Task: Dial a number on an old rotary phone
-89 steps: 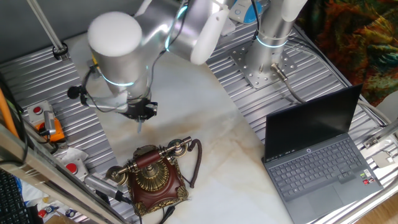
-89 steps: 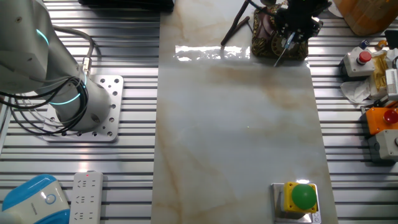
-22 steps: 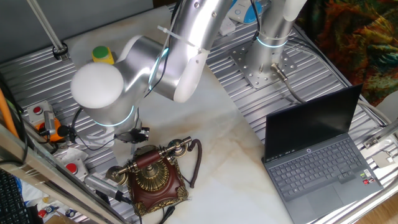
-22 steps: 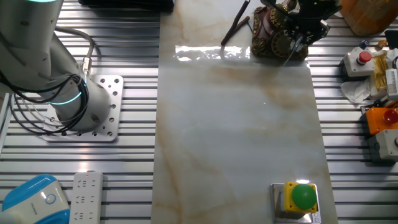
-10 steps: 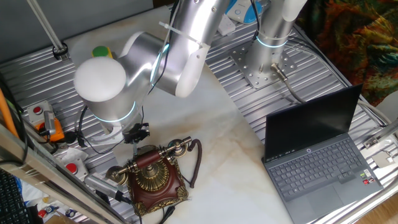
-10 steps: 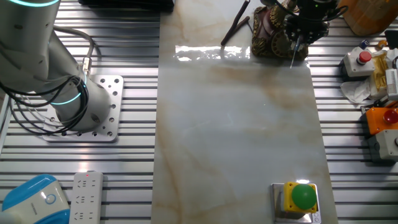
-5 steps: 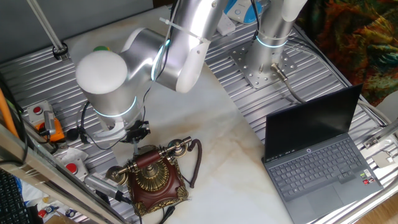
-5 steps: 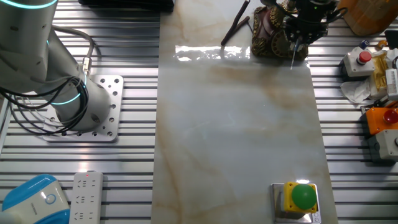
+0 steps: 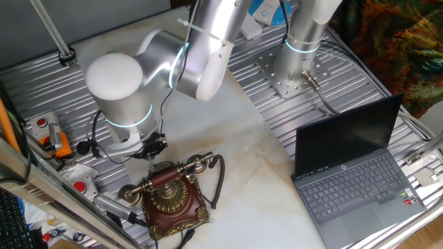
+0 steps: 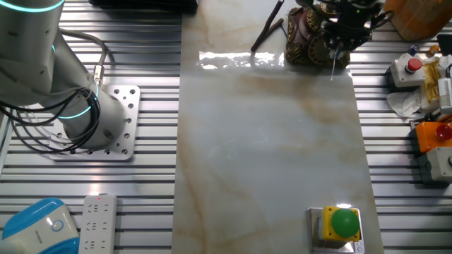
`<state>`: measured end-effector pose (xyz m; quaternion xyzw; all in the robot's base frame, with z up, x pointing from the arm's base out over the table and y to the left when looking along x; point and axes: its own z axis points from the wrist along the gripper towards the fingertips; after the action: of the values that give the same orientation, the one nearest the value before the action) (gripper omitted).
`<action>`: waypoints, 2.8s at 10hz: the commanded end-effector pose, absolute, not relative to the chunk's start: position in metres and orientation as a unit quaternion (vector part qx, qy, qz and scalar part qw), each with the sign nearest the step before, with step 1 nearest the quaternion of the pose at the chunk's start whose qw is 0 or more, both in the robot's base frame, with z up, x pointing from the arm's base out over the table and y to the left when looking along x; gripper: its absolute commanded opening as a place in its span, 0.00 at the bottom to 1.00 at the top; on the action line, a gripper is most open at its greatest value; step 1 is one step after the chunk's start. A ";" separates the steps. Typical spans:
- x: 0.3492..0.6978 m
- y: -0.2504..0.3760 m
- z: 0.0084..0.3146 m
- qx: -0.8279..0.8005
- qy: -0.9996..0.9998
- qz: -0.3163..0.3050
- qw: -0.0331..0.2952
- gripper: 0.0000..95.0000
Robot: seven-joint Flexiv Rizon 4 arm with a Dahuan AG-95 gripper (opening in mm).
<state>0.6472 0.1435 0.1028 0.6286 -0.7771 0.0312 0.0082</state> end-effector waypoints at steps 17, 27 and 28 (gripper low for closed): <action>0.638 0.143 0.118 0.576 -0.817 0.016 0.014 0.00; 0.638 0.143 0.118 0.624 -0.781 -0.015 -0.006 0.00; 0.638 0.143 0.118 0.629 -0.777 -0.016 -0.007 0.00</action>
<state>0.6387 0.1434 0.1174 0.6282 -0.7778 -0.0158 -0.0094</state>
